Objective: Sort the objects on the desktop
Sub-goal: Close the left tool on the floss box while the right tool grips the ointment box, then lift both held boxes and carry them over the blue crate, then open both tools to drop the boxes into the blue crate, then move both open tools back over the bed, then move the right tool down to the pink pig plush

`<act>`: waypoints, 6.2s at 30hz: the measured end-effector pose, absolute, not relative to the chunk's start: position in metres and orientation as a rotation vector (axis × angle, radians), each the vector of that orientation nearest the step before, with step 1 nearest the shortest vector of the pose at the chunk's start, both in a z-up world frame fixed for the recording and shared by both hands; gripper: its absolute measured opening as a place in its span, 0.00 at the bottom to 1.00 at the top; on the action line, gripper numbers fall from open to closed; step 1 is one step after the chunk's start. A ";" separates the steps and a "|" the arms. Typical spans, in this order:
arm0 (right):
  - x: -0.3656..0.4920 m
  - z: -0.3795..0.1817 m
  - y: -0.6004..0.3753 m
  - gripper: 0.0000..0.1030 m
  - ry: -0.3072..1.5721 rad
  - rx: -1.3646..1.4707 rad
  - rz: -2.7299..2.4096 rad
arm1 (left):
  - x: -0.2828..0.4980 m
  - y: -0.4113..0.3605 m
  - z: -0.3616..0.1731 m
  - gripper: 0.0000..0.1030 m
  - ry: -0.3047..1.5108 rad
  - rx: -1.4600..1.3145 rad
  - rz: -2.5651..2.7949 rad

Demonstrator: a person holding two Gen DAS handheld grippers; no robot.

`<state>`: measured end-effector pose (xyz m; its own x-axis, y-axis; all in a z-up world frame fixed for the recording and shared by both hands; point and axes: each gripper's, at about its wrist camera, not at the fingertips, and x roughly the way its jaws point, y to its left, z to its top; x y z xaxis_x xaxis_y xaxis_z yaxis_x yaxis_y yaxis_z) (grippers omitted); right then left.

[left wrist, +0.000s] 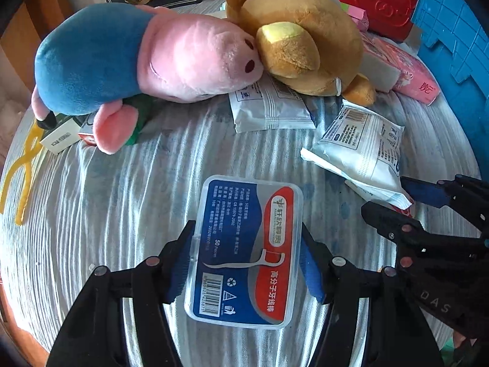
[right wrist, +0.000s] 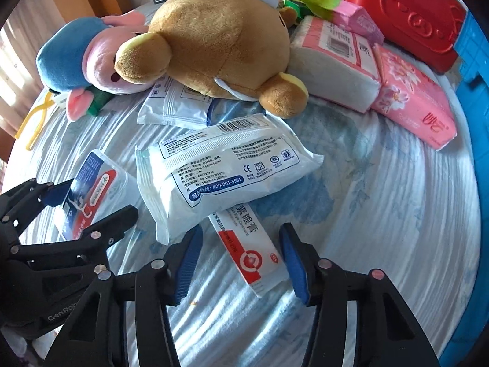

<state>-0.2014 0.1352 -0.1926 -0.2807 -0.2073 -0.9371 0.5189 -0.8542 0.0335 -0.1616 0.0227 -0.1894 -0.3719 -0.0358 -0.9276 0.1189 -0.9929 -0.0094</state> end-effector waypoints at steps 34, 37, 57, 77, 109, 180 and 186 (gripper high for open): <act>-0.092 0.078 0.232 0.26 0.193 0.907 -2.833 | -0.099 0.102 0.045 0.59 -0.049 1.007 -3.122; -0.088 0.090 0.262 0.26 0.192 0.875 -2.883 | -0.099 0.139 0.059 0.59 -0.083 0.944 -3.163; -0.098 0.128 0.618 0.26 0.158 0.930 -2.975 | -0.119 0.454 0.129 0.59 -0.096 0.948 -3.111; -0.102 0.116 0.668 0.26 0.136 0.907 -2.942 | -0.102 0.528 0.116 0.60 -0.151 1.016 -3.133; -0.071 0.162 0.506 1.00 0.182 0.532 -2.766 | -0.049 0.294 0.135 0.78 0.111 0.631 -2.887; -0.273 -0.116 -0.024 0.60 0.155 1.327 -2.315 | -0.157 -0.176 -0.118 0.77 0.300 1.461 -2.531; -0.241 -0.142 -0.030 0.55 0.208 1.386 -2.174 | -0.193 -0.184 -0.079 0.77 0.354 1.299 -2.567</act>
<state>-0.2409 -0.0300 -0.1424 -0.3190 -0.3634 -0.8753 0.5226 -0.8379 0.1574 -0.1926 -0.1837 -0.0788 -0.5749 -0.1052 -0.8114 0.3212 -0.9411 -0.1055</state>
